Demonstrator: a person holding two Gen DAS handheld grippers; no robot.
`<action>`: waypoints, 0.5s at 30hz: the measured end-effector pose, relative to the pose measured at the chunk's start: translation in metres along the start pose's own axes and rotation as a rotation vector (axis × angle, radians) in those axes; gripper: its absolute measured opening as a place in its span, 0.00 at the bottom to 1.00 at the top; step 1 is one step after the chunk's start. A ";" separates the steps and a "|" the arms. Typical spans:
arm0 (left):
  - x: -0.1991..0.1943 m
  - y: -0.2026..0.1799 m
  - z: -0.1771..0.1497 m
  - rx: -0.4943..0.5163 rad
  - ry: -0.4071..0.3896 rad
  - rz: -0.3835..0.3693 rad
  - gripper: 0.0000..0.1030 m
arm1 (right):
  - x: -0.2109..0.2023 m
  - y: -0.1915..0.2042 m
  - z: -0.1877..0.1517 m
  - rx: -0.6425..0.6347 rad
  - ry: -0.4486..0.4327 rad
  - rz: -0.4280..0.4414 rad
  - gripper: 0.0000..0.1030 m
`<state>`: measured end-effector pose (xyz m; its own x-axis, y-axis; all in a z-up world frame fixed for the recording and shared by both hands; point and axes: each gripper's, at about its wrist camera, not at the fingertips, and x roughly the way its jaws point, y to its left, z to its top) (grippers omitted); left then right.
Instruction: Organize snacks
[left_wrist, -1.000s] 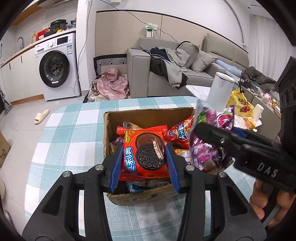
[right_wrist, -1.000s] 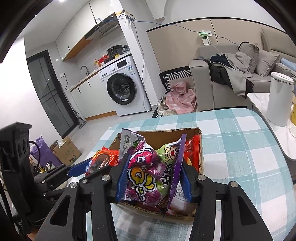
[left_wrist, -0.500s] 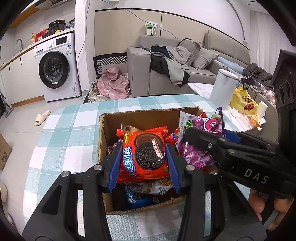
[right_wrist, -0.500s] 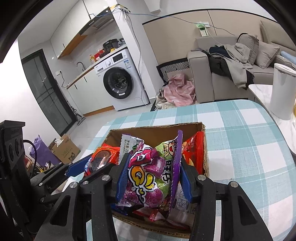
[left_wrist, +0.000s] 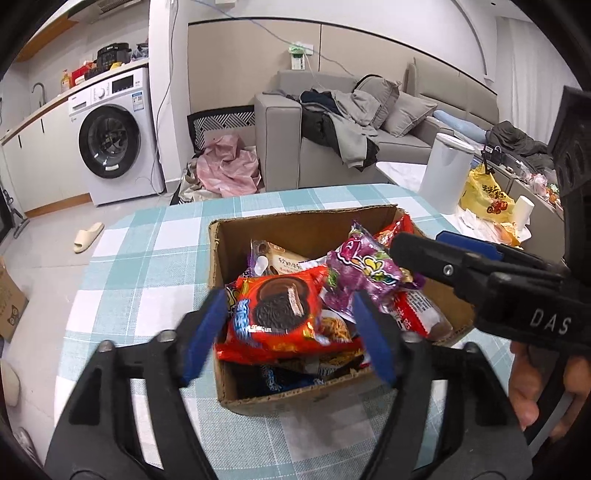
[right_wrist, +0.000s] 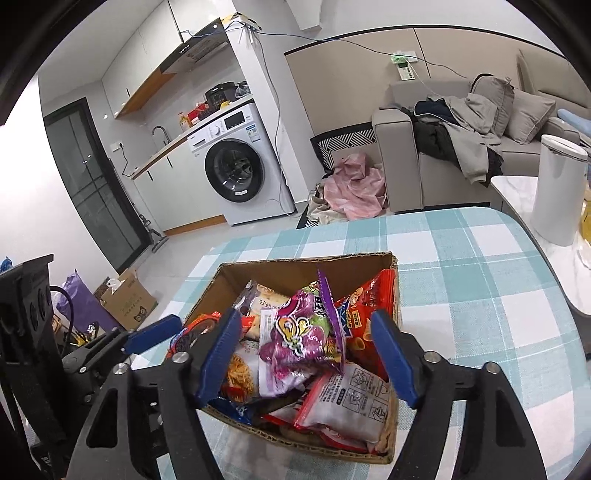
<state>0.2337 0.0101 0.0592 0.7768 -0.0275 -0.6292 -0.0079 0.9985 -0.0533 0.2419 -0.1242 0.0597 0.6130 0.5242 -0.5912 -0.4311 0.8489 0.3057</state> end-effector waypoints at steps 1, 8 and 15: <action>-0.003 0.001 -0.001 0.001 -0.009 0.000 0.81 | -0.001 0.000 0.000 -0.005 -0.002 -0.003 0.81; -0.025 0.005 -0.011 0.011 -0.038 0.001 0.93 | -0.011 0.000 -0.008 -0.018 -0.005 0.004 0.97; -0.046 0.012 -0.023 -0.010 -0.086 0.008 0.99 | -0.019 0.005 -0.017 -0.052 -0.017 -0.004 0.99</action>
<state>0.1840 0.0227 0.0698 0.8281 -0.0150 -0.5604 -0.0202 0.9982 -0.0566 0.2165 -0.1316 0.0596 0.6255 0.5222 -0.5797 -0.4622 0.8466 0.2639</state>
